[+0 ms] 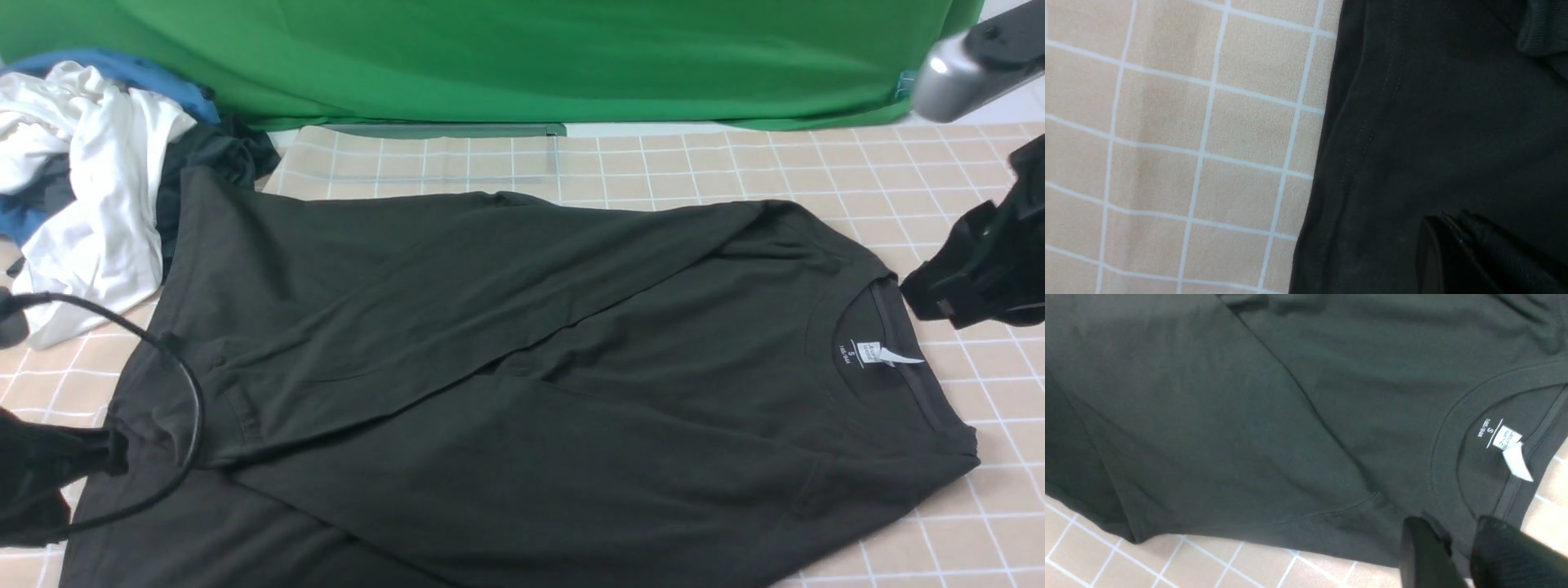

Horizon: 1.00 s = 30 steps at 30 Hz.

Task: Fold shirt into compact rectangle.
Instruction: 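Grasp the near edge of the shirt at its hem and shoulder corners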

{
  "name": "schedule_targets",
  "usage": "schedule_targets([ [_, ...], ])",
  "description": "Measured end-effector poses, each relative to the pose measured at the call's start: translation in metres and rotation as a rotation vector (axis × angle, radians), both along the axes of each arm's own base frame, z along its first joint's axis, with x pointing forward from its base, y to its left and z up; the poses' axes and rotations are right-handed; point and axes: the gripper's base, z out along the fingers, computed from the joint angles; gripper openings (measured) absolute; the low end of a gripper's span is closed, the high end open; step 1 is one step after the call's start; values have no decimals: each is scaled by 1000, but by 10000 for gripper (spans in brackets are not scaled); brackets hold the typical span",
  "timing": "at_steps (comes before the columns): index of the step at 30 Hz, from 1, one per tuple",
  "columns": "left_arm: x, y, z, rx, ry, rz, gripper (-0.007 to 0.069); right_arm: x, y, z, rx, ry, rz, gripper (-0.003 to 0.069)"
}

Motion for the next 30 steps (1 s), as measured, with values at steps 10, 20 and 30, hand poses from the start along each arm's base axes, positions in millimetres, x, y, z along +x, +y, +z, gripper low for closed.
schedule_targets([
  [10, -20, 0, -47, 6, 75, -47, 148, 1, 0, 0, 3, -5, 2, 217],
  [20, -10, 23, -90, -29, 133, 74, 598, 4, 1, 3, 0, -64, 30, 217],
  [30, 0, 21, -100, -95, 207, -17, 325, 6, 2, 4, -9, -100, 58, 217],
])
